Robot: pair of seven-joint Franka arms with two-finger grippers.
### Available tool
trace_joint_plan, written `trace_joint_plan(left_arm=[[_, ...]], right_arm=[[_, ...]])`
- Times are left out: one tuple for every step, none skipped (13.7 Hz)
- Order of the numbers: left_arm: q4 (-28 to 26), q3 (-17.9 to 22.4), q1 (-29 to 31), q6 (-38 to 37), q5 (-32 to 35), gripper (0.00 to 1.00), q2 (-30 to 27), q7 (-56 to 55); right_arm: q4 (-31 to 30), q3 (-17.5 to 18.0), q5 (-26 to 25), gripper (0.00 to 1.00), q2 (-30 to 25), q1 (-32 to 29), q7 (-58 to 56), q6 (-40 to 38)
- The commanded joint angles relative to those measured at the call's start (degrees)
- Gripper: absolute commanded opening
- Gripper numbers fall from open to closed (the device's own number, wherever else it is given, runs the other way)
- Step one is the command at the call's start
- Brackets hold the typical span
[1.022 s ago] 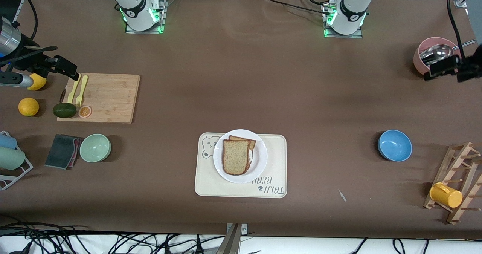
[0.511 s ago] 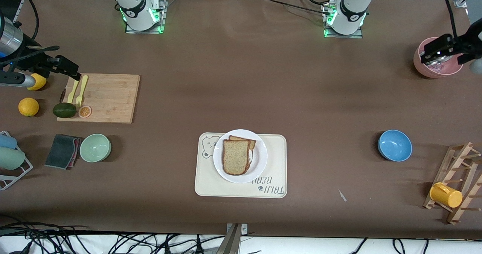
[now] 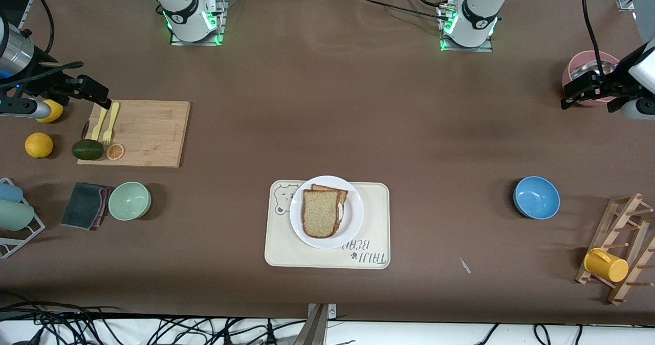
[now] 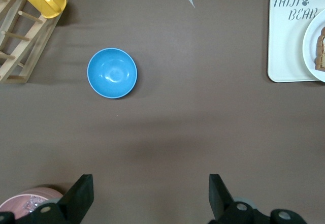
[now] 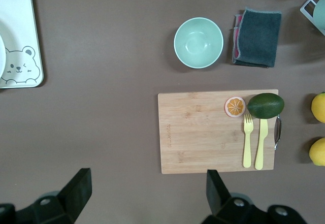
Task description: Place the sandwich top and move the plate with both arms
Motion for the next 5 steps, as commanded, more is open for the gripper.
trace_joint_plan(left_arm=[[-1.9,0.1,0.2,1.6,-1.0,1.0,-1.2,1.7],[-2.0,0.1,-0.2,1.6,-0.8,1.0,-0.9,1.6],[-2.2,0.4,-1.0,1.5,-0.8,1.0,-1.0,1.6],[-2.2,0.4,-1.2,1.5,-0.8,1.0,-0.9,1.5],[-2.3,0.4,-1.2,1.5,-0.8,1.0,-1.0,1.5]], right_arm=[[-0.7,0.5,0.8,1.0,-1.2,-0.6,-0.3,0.2],[-0.7,0.5,0.8,1.0,-1.1,-0.6,-0.3,0.2],[-0.7,0.5,0.9,1.0,-1.1,-0.6,-0.3,0.2],[-0.7,0.5,0.9,1.0,-1.2,-0.6,-0.3,0.2],[-0.7,0.5,0.9,1.0,-1.1,-0.6,-0.3,0.2]])
